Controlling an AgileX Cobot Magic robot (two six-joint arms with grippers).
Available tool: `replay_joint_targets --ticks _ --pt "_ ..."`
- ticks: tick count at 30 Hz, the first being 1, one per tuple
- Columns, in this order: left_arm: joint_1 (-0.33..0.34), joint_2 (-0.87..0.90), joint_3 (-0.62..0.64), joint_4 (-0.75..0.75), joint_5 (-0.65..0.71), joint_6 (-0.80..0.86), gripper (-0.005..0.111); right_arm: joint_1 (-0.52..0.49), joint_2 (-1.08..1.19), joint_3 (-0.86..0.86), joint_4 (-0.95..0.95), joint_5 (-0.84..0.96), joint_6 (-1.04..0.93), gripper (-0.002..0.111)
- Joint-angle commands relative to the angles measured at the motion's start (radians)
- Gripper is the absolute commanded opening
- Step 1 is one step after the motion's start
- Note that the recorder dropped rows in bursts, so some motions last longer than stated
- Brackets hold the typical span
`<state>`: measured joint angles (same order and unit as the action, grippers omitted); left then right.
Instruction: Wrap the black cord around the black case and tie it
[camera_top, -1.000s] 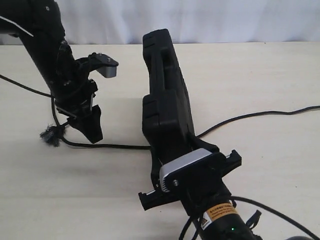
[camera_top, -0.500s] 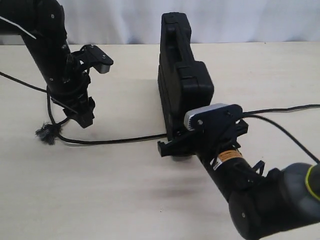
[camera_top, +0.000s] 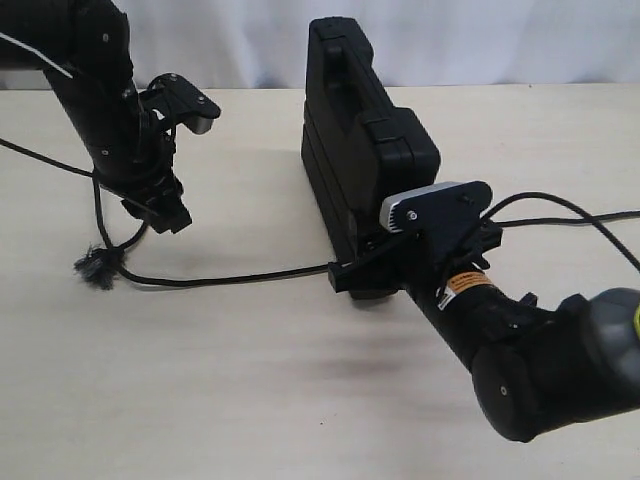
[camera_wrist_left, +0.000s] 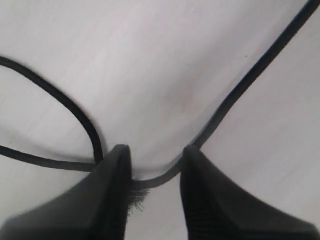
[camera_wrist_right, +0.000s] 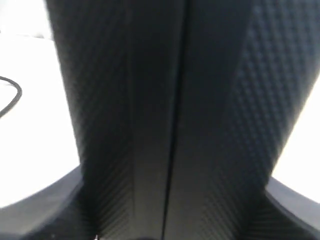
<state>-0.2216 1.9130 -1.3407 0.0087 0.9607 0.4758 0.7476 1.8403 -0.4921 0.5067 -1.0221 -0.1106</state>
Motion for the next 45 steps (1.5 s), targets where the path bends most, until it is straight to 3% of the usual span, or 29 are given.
replay_joint_targets --ticks 1,6,11,15,20,23,25,29,33,37,40,43,45 --pt "-0.007 -0.012 0.002 0.034 0.019 -0.007 0.014 0.0 -0.12 0.005 0.001 0.122 -0.084 0.004" --pt "-0.007 -0.012 0.002 0.042 0.024 -0.01 0.001 0.0 -0.303 0.02 0.001 0.233 -0.173 0.004" --pt "-0.007 -0.012 0.002 0.04 0.031 -0.01 0.001 0.003 -0.46 0.108 0.001 0.284 -0.18 0.004" --pt "-0.007 -0.012 0.002 0.036 0.03 -0.012 0.001 0.105 -0.537 0.193 0.1 0.284 -0.233 0.004" --pt "-0.007 -0.01 0.002 -0.021 0.049 -0.012 0.001 0.271 -0.512 0.215 0.418 0.26 -0.428 0.004" --pt "-0.007 -0.008 0.002 -0.015 0.073 -0.099 0.002 0.302 -0.433 0.215 0.424 0.22 -0.384 0.004" --pt "-0.007 -0.008 0.002 0.043 0.073 -0.188 0.008 0.302 -0.355 0.213 0.415 0.159 -0.305 0.004" --pt "-0.007 -0.006 0.002 0.217 0.092 -0.443 0.041 0.302 -0.211 0.203 0.341 0.075 -0.157 0.004" --pt "0.02 -0.006 0.002 0.391 0.128 -0.638 0.049 0.295 -0.111 0.109 0.345 0.071 -0.164 0.004" --pt "0.185 0.053 0.008 0.193 0.082 -0.629 0.049 0.163 -0.056 0.05 0.337 0.1 -0.164 0.004" --pt "0.256 0.072 0.083 -0.145 -0.055 -0.367 0.049 0.104 -0.056 0.05 0.26 0.123 -0.157 0.004" --pt "0.229 0.081 0.083 -0.292 -0.075 -0.355 0.049 0.104 -0.056 0.05 0.258 0.119 -0.155 0.004" --pt "0.221 0.118 0.083 -0.268 -0.1 -0.512 0.049 0.104 -0.056 0.05 0.254 0.13 -0.155 0.004"
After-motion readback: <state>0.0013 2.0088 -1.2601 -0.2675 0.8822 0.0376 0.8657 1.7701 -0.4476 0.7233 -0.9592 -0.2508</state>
